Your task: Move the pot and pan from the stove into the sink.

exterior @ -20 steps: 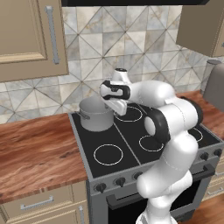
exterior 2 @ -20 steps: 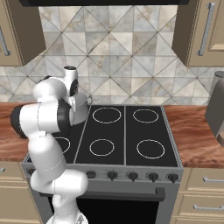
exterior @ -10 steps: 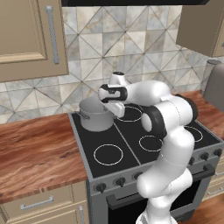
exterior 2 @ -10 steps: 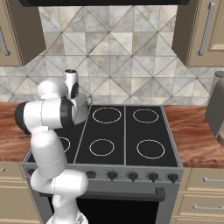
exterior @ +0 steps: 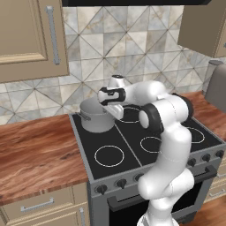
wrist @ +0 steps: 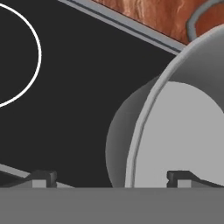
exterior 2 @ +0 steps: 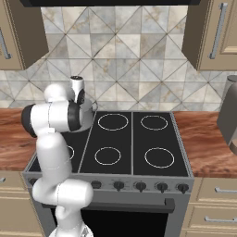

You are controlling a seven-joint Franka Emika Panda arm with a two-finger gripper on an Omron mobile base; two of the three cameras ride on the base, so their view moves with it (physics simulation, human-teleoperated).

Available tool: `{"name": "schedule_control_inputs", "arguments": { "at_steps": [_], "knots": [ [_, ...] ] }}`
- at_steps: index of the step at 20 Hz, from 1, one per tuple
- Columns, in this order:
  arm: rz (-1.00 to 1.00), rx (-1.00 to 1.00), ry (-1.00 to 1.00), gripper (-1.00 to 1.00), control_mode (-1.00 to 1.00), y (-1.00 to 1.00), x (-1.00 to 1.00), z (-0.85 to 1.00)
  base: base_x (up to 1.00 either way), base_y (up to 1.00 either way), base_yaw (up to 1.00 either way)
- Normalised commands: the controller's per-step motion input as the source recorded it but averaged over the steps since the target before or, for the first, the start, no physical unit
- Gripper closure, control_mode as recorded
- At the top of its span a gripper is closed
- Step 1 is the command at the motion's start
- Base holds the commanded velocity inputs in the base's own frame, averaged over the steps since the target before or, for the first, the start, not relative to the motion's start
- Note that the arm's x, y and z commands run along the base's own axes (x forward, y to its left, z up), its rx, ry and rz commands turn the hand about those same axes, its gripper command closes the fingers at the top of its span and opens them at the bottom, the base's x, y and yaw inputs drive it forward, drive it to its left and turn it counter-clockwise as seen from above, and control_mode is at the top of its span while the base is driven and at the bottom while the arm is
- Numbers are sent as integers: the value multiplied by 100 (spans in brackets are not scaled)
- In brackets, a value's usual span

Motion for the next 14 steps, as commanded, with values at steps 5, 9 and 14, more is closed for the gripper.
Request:
{"name": "schedule_control_inputs", "arguments": {
  "at_steps": [5,9,14],
  "knots": [
    [0,0,0,-100,-100,6,22,-18,0,0,0],
    [0,-1,0,-100,-100,6,23,-20,0,0,0],
    [0,-1,0,-100,-100,6,18,-17,0,0,0]
  ]
}}
